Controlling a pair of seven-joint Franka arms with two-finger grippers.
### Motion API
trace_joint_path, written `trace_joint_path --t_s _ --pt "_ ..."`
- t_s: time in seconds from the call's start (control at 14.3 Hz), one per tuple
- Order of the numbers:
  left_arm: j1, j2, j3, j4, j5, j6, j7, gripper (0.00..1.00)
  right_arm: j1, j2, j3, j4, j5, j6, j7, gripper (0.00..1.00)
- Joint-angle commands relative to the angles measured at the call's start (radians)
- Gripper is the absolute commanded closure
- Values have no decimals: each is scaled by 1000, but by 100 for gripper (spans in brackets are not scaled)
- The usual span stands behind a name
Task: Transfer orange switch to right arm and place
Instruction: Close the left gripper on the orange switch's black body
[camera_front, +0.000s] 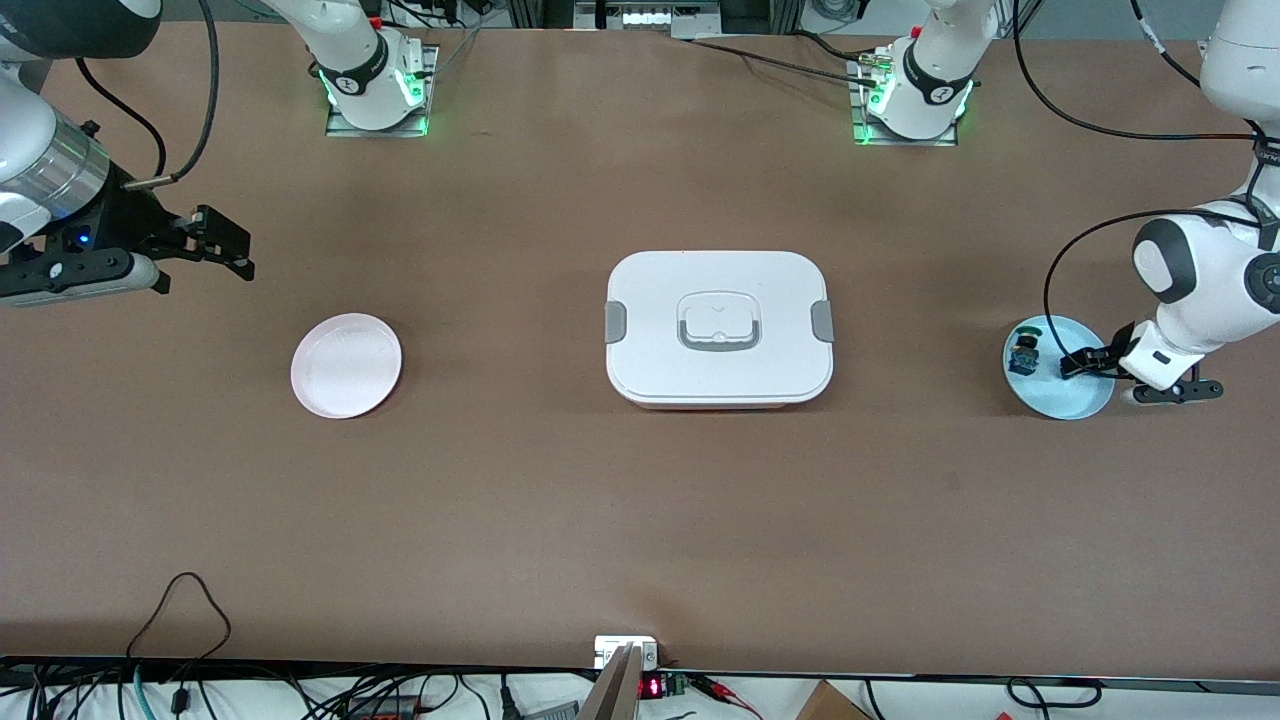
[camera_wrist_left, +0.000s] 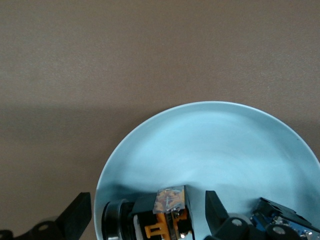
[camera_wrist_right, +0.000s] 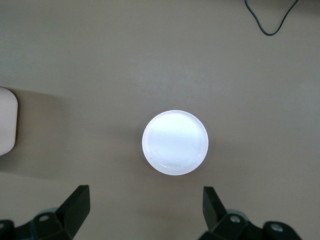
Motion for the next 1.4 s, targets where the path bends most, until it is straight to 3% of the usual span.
trace_joint_path --t_s 0.0,0.56,1.33 --pt "16 -8 -15 0 -21 0 -9 0 0 -10 -1 1 -8 -3 -10 0" --pt "15 -66 -22 -33 -20 -70 -104 0 -2 -10 -1 1 -10 -3 -10 0" --pt "21 -49 -33 -31 -20 -70 -100 4 0 -10 -1 1 -10 -3 -11 0"
